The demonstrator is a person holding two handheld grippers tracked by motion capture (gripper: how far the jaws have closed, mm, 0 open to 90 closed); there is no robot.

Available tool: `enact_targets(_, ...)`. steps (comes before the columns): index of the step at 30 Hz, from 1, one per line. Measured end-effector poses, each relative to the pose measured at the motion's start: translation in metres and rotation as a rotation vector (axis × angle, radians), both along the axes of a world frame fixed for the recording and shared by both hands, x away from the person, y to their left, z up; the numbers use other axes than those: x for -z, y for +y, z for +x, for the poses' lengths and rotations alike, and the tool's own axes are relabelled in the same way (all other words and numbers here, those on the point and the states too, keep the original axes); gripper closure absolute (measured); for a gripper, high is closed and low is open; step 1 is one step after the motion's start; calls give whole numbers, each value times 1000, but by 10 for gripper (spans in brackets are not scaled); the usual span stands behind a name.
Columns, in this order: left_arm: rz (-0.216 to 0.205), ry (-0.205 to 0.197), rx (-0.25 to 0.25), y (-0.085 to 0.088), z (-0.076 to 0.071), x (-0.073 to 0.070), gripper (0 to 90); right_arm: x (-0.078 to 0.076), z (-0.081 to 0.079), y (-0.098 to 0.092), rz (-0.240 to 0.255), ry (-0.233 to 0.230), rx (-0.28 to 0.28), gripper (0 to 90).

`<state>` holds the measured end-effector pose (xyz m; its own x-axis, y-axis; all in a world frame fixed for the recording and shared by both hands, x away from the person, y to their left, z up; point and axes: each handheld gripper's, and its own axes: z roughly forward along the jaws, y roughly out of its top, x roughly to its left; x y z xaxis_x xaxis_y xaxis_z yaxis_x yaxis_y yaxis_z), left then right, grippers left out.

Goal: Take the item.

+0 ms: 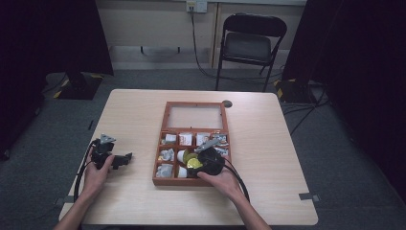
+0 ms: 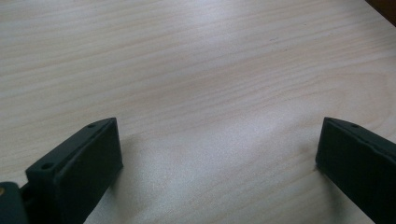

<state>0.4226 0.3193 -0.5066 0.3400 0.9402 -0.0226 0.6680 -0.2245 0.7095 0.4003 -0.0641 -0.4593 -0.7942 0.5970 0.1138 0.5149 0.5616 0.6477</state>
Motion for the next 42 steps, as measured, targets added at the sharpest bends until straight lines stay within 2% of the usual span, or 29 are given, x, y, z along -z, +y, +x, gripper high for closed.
enact_targets(3, 0, 1, 0, 0, 0, 0, 0, -2, -1, -1, 23, -25, -4, 380)
enact_targets(14, 0, 0, 0, 0, 0, 0, 0, -5, -1, -2, 42, -35, 7, 380)
enact_targets(19, 0, 0, 0, 0, 0, 0, 0, -9, -3, -4, 66, -59, 17, 380)
enact_targets(20, 0, 0, 0, 0, 0, 0, 0, -12, -4, -5, 79, -75, 17, 380)
enact_targets(27, 0, 0, 0, 0, 0, 0, 0, -19, -5, -8, 104, -97, 26, 380)
enact_targets(42, 1, 0, -7, -1, 0, 0, 0, -35, -4, -21, 139, -125, 51, 381)
